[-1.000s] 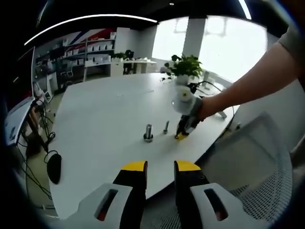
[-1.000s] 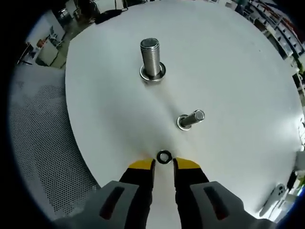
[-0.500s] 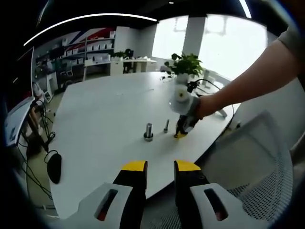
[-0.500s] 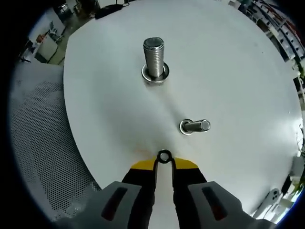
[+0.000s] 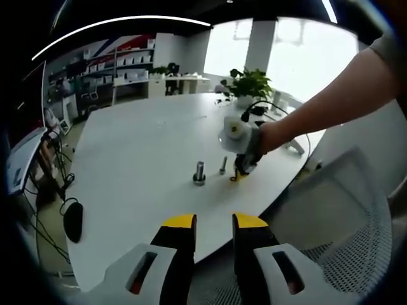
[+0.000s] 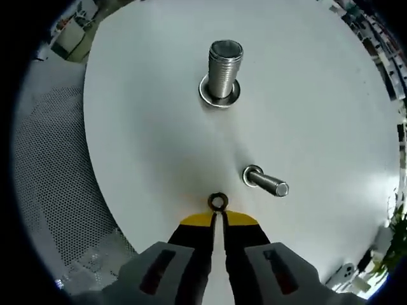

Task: Place the washer onto the threaded stud by aligning its center hole with the stud, sliding it down to the base, and recovering from edge contact or off-axis alignment until the washer reaches the visible bottom stop.

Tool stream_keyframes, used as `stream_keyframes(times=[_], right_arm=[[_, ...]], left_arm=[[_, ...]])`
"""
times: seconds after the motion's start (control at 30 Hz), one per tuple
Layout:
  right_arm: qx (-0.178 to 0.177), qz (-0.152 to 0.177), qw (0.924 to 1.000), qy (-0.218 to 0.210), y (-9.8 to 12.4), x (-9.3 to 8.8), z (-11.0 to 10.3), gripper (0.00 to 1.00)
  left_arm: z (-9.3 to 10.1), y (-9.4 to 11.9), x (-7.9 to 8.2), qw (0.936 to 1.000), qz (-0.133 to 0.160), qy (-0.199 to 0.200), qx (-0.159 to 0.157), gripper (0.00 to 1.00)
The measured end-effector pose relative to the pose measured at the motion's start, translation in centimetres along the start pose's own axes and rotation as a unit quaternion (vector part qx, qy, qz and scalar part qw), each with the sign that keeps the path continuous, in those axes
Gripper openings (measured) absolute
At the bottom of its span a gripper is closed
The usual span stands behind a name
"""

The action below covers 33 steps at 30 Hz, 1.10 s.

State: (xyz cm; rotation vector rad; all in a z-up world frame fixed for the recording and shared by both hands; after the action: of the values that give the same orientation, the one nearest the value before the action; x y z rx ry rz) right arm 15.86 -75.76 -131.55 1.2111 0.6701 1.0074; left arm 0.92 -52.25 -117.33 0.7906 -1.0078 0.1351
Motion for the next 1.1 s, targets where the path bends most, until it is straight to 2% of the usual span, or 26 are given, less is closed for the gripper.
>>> stream_keyframes(times=[0.07,0.13,0.23,0.33,0.47,0.67,0.87,0.97,1.1], right_arm=[[0.018,0.022,0.9993,-0.025,0.1,-0.3,-0.2,0.16],[0.028,0.036,0.9955,-0.083,0.2,-0.5,-0.2,0.18],[0.032,0.046,0.9931,-0.103,0.1,-0.8,0.1,0.18],[0.029,0.035,0.9948,-0.091,-0.1,-0.4,0.1,0.17],[0.015,0.024,0.9985,-0.047,-0.1,0.2,0.1,0.17],[0.008,0.034,0.9977,-0.059,0.0,0.6,0.2,0.18],[0.002,0.037,0.9981,-0.049,-0.1,0.7,0.3,0.17],[0.001,0.029,0.9985,-0.047,-0.3,1.0,0.3,0.17],[-0.002,0.013,0.9996,-0.024,-0.1,1.3,0.2,0.16]], left_arm=[[0.0,0.0,0.0,1.0,0.002,0.0,0.001,0.2],[0.0,0.1,0.1,1.0,0.005,0.001,0.002,0.2],[0.0,0.1,0.2,1.0,0.006,0.0,0.001,0.2],[0.0,0.1,0.1,1.0,0.005,0.0,0.001,0.2],[0.0,0.1,0.2,1.0,0.006,0.0,0.001,0.2],[-0.1,0.1,0.0,1.0,0.002,0.002,0.003,0.2],[0.0,0.0,0.1,1.0,0.003,0.001,0.002,0.2],[0.0,0.0,0.1,1.0,0.004,0.001,0.001,0.2],[0.0,0.0,0.1,1.0,0.002,0.001,-0.001,0.2]])
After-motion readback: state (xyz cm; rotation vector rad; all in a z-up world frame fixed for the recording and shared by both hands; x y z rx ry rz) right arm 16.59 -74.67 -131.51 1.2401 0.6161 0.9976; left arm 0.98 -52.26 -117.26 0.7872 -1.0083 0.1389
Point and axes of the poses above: the point that each gripper's makers call its tool centre point, and the gripper's own axes: y roughly backward along the fingers, z roughly to its right, x roughly out of its top, the point moved 6 cm from there along y, roughly backward along the fingers, and after that the axes turned 14 degrees about -x, right-handed, at the moved point
